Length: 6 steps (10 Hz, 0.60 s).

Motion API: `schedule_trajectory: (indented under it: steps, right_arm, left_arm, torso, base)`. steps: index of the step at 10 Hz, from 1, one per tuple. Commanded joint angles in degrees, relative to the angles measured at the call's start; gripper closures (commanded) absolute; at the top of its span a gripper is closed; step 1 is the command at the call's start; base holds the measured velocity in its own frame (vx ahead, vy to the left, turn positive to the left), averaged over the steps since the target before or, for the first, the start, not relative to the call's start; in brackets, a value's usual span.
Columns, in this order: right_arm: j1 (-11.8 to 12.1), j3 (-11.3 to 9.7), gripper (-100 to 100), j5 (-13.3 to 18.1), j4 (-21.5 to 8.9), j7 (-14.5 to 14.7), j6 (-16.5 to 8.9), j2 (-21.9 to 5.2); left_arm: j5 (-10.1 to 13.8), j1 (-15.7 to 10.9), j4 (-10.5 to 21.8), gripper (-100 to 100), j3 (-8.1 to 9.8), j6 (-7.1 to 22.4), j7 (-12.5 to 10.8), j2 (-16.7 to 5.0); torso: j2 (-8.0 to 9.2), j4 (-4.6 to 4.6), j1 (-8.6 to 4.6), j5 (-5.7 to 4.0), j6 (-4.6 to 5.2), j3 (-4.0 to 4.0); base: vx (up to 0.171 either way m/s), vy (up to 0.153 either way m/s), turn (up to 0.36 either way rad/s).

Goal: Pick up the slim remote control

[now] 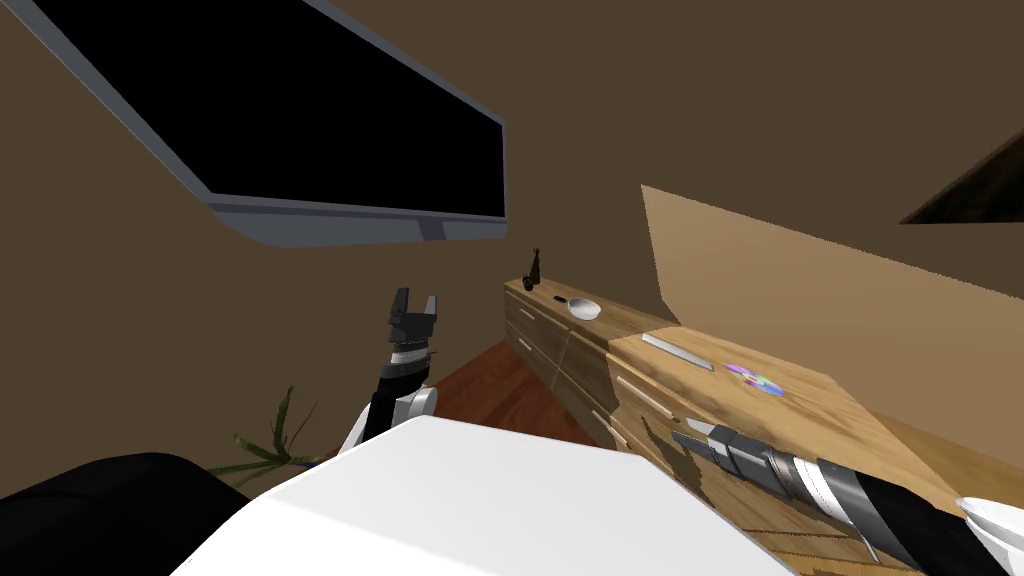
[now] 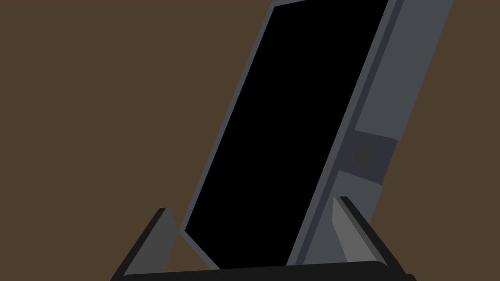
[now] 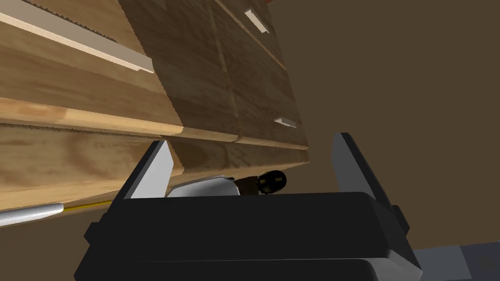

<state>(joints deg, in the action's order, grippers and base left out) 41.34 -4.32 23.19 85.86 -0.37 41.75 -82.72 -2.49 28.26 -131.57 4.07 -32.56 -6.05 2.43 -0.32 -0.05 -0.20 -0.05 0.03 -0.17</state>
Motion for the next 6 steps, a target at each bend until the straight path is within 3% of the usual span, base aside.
schedule_trajectory:
  steps: [1, 6]
  right_arm:
    - [0.2, -1.3, -100, 1.2, -2.4, -0.3, 0.1, -2.9]
    - [0.4, -3.8, -100, 3.2, -6.5, -0.8, 0.4, -10.7]
  left_arm:
    - [0.0, 0.0, 0.0, 0, 0.00, 0.0, 0.0, 0.0]
    - [0.0, 0.0, 0.0, 0, 0.00, 0.0, 0.0, 0.0]
  torso:
    - [0.00, 0.00, 0.00, 0.00, 0.00, 0.00]
    - [-0.09, -0.02, -0.05, -0.01, -0.04, -0.05]
  base:
    - [0.061, -0.047, 0.216]
    - [0.065, -0.054, 0.169]
